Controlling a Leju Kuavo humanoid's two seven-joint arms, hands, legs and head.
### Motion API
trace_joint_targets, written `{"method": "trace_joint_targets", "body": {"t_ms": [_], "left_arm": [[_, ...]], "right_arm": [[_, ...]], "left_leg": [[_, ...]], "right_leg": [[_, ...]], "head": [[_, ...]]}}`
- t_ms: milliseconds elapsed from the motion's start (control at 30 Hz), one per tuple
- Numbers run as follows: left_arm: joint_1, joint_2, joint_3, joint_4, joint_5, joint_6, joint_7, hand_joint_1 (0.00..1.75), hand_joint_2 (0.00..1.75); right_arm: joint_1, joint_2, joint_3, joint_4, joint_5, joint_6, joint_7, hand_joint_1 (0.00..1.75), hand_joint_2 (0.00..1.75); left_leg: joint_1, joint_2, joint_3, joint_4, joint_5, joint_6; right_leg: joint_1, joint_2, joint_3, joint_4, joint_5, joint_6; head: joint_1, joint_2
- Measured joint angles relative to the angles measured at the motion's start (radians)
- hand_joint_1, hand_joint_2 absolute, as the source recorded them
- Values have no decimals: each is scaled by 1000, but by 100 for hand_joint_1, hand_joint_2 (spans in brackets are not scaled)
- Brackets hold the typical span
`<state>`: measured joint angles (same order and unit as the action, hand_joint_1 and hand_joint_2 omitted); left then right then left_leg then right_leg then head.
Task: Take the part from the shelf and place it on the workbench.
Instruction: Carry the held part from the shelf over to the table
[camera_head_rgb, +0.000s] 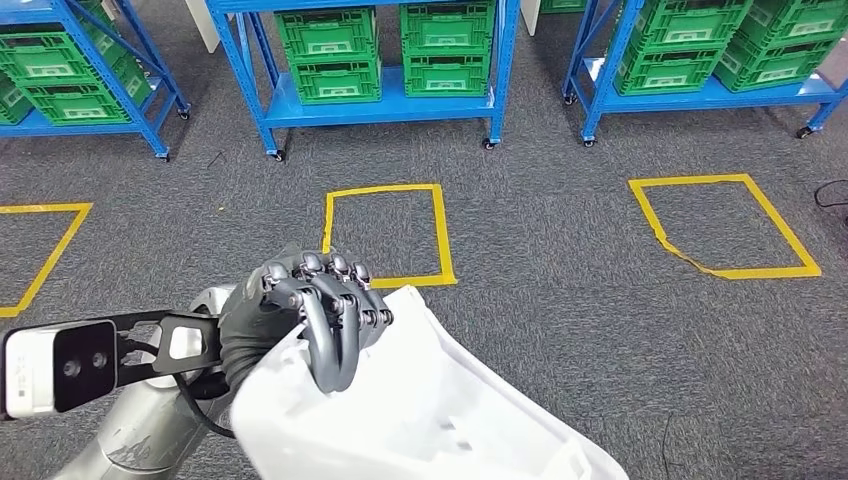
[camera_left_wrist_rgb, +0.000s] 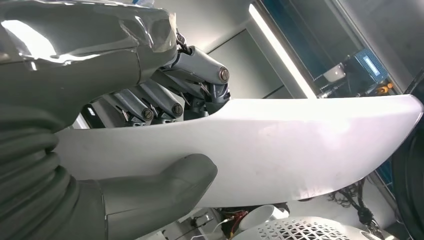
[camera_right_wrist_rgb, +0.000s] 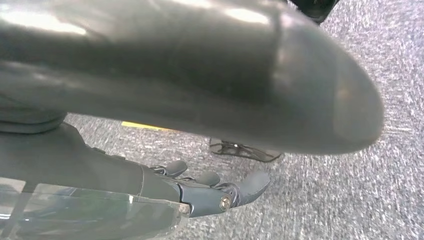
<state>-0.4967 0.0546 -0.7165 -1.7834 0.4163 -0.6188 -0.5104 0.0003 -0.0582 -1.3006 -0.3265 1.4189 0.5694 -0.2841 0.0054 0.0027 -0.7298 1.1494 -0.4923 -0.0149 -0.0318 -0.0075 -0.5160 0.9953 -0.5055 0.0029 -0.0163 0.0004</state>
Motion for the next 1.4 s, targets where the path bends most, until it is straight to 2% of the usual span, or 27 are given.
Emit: {"method": "trace_joint_targets", "body": {"t_ms": [33,67,100,133,200,267,333,400,433,467,533,567,600,633,700,767,867,933,1000,1067,1100,1133,1167,1200,1267,1333,1400], "left_arm": [[0,1,0,0,0,0,0,169,175],[1,1,-1,0,-1,0,1,169,175],[2,2,-2,0,-3,0,2,169,175],[2,3,-3,0,-6,1,4,169,175],[1,4,-6,-3,-12,5,8,169,175],[-2,4,-8,-9,-17,14,11,169,175],[-7,6,-8,-15,-19,22,11,169,175],[-12,7,-8,-20,-19,25,11,169,175],[-14,7,-9,-23,-19,26,12,169,175],[-16,7,-10,-25,-18,27,13,169,175],[-18,6,-12,-28,-18,29,17,169,175],[-16,6,-14,-28,-18,30,19,169,175],[-14,6,-16,-28,-18,31,21,169,175],[-13,6,-18,-28,-18,32,22,169,175],[-12,6,-21,-30,-18,33,23,169,175],[-13,6,-24,-33,-18,33,23,169,175],[-13,7,-25,-37,-17,33,25,169,175],[-14,8,-27,-38,-17,33,28,169,175],[-16,8,-30,-39,-18,34,35,169,175],[-17,10,-36,-39,-20,36,47,169,175],[-18,12,-40,-39,-24,37,55,169,175],[-19,14,-44,-39,-29,40,62,169,175],[-21,15,-48,-39,-33,44,69,169,175],[-24,16,-52,-39,-36,50,77,169,175],[-31,16,-58,-40,-33,61,86,169,175],[-36,17,-60,-37,-21,66,80,169,175],[-38,17,-61,-33,-8,61,70,169,175]], "right_arm": [[0,0,0,0,0,0,-4,0,0],[0,1,0,0,0,0,-8,0,0],[0,1,0,1,0,0,-14,0,0],[-1,1,0,3,-1,-1,-22,0,0],[-3,3,0,9,-7,-18,-47,0,0],[-6,11,0,15,-19,-51,-81,0,0],[-10,15,0,20,-32,-55,-109,0,0],[-13,10,-2,30,-43,-24,-120,0,0],[-14,8,-2,37,-46,-6,-122,0,0],[-13,3,-3,43,-47,7,-122,0,0],[-12,-9,-3,55,-48,23,-122,0,0],[-12,-15,-4,59,-48,26,-122,0,0],[-11,-21,-4,62,-49,28,-122,0,0],[-10,-25,-5,66,-50,29,-122,0,0],[-10,-31,-6,71,-51,30,-122,0,0],[-10,-34,-7,76,-52,31,-123,0,0],[-8,-35,-7,82,-45,27,-124,0,0],[-7,-36,-4,85,-29,19,-124,0,0],[-6,-38,3,86,-12,6,-128,0,0],[-5,-42,14,89,4,-4,-136,0,0],[-4,-44,21,92,10,-7,-140,0,0],[-4,-47,27,96,16,-11,-144,0,0],[-4,-50,33,100,19,-16,-146,0,0],[-4,-51,38,104,21,-20,-149,0,0],[-6,-52,46,113,24,-29,-152,0,0],[-9,-53,52,123,29,-37,-153,0,0],[-13,-55,59,131,37,-46,-153,0,0]], "left_leg": [[1,0,-10,67,-41,-3],[2,0,-12,121,-60,-4],[2,0,-1,147,-55,-3],[2,-1,28,135,-34,1],[-3,-2,132,14,-2,21],[-12,0,228,-126,-20,40],[-22,2,254,-179,-36,49],[-24,3,251,-197,-10,62],[-21,4,249,-208,5,69],[-19,4,244,-217,21,74],[-19,4,222,-218,43,75],[-19,4,209,-216,52,72],[-18,4,197,-213,59,70],[-16,4,185,-207,64,67],[-11,4,162,-184,66,58],[-13,4,137,-153,62,47],[-11,1,119,-135,65,34],[-6,0,108,-113,49,25],[-3,-1,70,-23,-8,15],[0,-1,18,105,-69,8],[0,-1,6,142,-80,9],[0,-1,12,141,-73,12],[-2,3,40,98,-51,19],[-7,14,84,25,-23,30],[-21,56,157,-102,7,56],[-34,73,172,-139,8,70],[-34,52,175,-158,23,74]], "right_leg": [[2,0,-14,1,12,-1],[4,0,-29,2,25,-1],[6,0,-44,4,37,0],[9,0,-60,5,48,0],[13,1,-84,6,67,1],[12,2,-94,4,83,8],[5,1,-95,-2,98,21],[3,1,-98,-2,104,28],[4,2,-109,15,92,27],[5,3,-129,55,65,23],[5,4,-182,189,-11,16],[4,5,-200,248,-39,19],[3,5,-201,274,-51,26],[1,4,-181,260,-48,36],[-7,4,-92,129,-19,58],[-9,9,-33,27,0,57],[-5,12,-36,24,7,32],[-6,9,-38,24,14,20],[-7,4,-42,24,20,11],[-3,-5,-48,24,24,6],[-1,-11,-51,24,25,5],[2,-19,-53,24,27,4],[5,-26,-53,24,28,4],[9,-34,-53,24,29,3],[12,-51,-52,22,32,6],[10,-71,-51,18,36,13],[8,-85,-50,13,39,21]], "head": [[0,0],[0,0],[0,0],[-1,0],[0,0],[1,0],[-1,0],[-3,0],[-2,0],[-1,0],[1,0],[1,0],[1,0],[1,0],[2,0],[1,0],[-4,0],[-4,0],[-6,0],[-7,0],[-7,0],[-7,0],[-7,0],[-7,0],[-3,0],[-4,0],[-7,0]]}}
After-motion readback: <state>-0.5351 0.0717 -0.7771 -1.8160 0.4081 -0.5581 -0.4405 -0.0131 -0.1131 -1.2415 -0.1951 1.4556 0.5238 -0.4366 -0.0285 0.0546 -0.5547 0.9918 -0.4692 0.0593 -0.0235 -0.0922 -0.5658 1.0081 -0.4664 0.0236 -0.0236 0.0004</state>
